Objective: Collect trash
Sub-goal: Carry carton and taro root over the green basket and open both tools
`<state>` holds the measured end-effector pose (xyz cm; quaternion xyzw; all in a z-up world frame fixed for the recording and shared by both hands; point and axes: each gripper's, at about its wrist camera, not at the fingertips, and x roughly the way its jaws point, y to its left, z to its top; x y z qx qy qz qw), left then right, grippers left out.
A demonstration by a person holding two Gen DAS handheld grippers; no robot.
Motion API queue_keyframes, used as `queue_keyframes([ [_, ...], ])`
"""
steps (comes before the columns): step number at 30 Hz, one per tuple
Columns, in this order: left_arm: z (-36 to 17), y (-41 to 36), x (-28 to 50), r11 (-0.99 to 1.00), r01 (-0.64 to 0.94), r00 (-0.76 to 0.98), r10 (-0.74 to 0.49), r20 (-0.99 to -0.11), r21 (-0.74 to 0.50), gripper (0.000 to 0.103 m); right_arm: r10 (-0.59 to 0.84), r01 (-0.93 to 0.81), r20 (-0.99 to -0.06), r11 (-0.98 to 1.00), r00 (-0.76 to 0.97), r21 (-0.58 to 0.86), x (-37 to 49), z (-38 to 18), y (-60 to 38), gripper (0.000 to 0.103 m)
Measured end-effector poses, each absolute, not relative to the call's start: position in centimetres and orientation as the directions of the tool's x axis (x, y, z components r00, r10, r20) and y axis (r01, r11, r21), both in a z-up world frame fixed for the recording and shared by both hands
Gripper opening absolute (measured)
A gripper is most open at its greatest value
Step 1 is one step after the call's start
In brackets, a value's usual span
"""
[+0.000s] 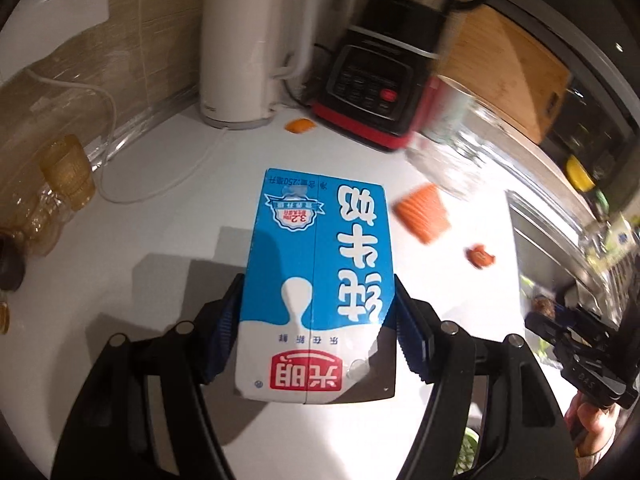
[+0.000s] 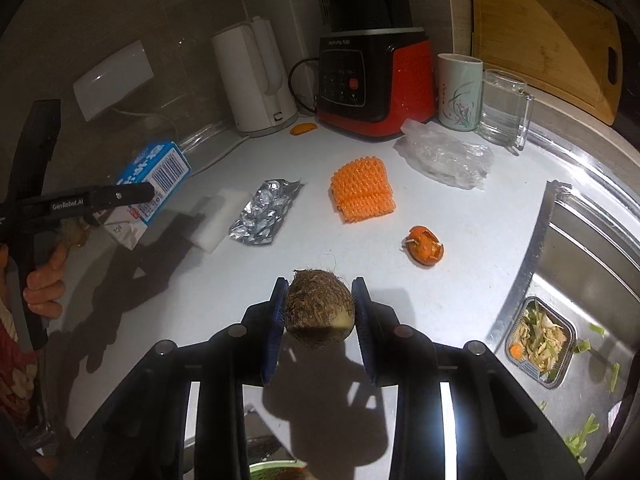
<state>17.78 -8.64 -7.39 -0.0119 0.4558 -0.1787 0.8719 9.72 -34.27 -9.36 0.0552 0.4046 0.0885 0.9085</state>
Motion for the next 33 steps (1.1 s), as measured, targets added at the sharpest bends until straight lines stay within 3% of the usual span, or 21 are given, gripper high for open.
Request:
queue_keyframes([
  [14, -7.8, -15.6, 0.1, 0.773, 0.588, 0.306, -0.486, -0.818, -0.240, 0.066, 0.083, 0.096, -0.727, 0.975, 0.682, 0.202, -11.0, -6.4, -34.5, 0.033],
  [25, -10.9, -18.7, -7.2, 0.663, 0.709, 0.178, -0.496, -0.850, -0.238, 0.067, 0.037, 0.176, -0.724, 0.960, 0.689, 0.216, -17.5, -6.9, -33.9, 0.033],
  [29, -13.2, -19.4, -8.9, 0.657, 0.709, 0.112, -0.463, -0.879, -0.256, 0.083, 0.049, 0.185, -0.730, 0.954, 0.682, 0.237, -18.5, -7.7, -33.8, 0.033],
  [33, -13.0, -19.4, -10.3, 0.641, 0.730, 0.122, -0.463, -0.878, -0.236, 0.089, 0.061, 0.192, -0.738, 0.948, 0.672, 0.253, -19.1, -8.5, -33.7, 0.033],
])
